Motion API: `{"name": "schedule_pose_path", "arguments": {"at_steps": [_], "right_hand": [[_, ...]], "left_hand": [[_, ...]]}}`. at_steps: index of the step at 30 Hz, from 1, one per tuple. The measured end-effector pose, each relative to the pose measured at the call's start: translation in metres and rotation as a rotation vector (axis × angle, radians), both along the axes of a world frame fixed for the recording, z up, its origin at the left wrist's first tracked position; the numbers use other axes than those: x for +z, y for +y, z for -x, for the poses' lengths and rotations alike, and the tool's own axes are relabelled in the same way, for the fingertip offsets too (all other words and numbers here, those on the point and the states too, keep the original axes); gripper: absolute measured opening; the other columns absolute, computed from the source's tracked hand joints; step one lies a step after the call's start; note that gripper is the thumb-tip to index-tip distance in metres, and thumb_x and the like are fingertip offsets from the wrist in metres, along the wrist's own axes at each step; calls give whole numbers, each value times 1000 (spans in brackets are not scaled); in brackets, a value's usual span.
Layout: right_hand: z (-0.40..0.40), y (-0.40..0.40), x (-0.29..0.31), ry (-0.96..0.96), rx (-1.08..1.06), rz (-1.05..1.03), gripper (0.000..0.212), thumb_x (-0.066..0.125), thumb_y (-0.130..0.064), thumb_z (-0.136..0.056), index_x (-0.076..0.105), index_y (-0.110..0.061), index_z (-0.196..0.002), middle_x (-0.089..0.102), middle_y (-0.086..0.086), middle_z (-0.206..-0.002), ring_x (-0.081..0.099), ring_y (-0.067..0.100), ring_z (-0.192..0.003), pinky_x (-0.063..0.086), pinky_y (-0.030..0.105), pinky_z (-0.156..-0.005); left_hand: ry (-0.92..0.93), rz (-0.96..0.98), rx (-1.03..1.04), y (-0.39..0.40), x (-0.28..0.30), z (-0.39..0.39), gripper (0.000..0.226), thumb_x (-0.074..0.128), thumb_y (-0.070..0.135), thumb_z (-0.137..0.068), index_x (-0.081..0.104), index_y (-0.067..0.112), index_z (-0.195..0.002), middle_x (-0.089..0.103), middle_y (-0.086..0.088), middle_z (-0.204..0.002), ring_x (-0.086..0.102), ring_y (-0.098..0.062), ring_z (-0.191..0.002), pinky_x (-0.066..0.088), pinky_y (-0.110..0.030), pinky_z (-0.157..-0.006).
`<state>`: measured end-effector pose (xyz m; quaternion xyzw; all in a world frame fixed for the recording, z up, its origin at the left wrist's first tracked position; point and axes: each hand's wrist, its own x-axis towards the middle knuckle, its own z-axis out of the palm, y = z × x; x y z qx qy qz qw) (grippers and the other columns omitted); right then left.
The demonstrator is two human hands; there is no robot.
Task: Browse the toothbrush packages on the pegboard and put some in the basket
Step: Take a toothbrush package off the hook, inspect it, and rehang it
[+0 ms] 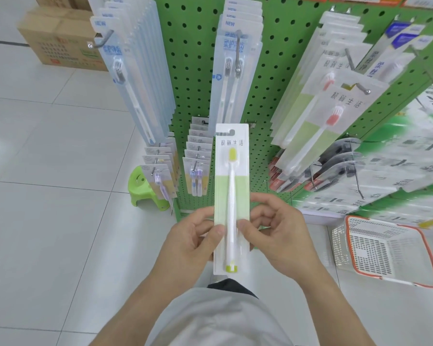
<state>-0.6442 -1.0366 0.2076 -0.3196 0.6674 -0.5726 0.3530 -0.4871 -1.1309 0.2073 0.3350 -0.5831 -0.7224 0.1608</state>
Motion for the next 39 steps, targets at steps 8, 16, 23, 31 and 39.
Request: {"name": "schedule_pose_path", "arguments": {"at_steps": [8, 16, 23, 31, 39], "right_hand": [[6, 1, -7, -62, 142, -115, 57, 72, 3, -89, 54, -25, -136, 72, 2, -86, 65, 16, -71, 59, 35, -62], [9, -6, -12, -119, 158, -136, 68, 67, 14, -87, 50, -21, -143, 69, 16, -96, 62, 19, -72, 57, 33, -62], [9, -8, -15, -156, 260, -117, 78, 69, -1, -77, 50, -37, -143, 64, 17, -111, 59, 18, -84, 53, 36, -70], [8, -17, -19, -197, 326, -170, 80, 70, 11, -79, 49, -32, -144, 61, 5, -99, 60, 27, -88, 60, 43, -62], [7, -22, -15, -88, 359, -294, 51, 76, 5, -77, 64, -25, -117, 58, 10, -97, 58, 18, -73, 63, 51, -60]], "left_hand": [[-65, 0, 49, 0, -5, -5, 26, 53, 6, -101, 63, 15, -123, 78, -8, -87, 72, -35, -63, 61, -40, -53], [-16, -27, -37, -9, 0, -7, 46, 52, -9, -97, 58, 19, -133, 77, -8, -101, 73, -26, -72, 60, -33, -65], [-36, 10, -94, -14, -5, -9, 67, 56, -18, -89, 53, 27, -138, 75, -3, -114, 74, -23, -90, 57, -27, -81], [-103, 15, 9, -17, -8, -2, 65, 57, -18, -88, 53, 28, -134, 76, -3, -103, 75, -27, -88, 59, -52, -87], [-169, 88, -63, -17, -7, -6, 76, 65, 11, -82, 36, 40, -147, 66, 17, -113, 70, -16, -98, 61, -39, -85]]}}
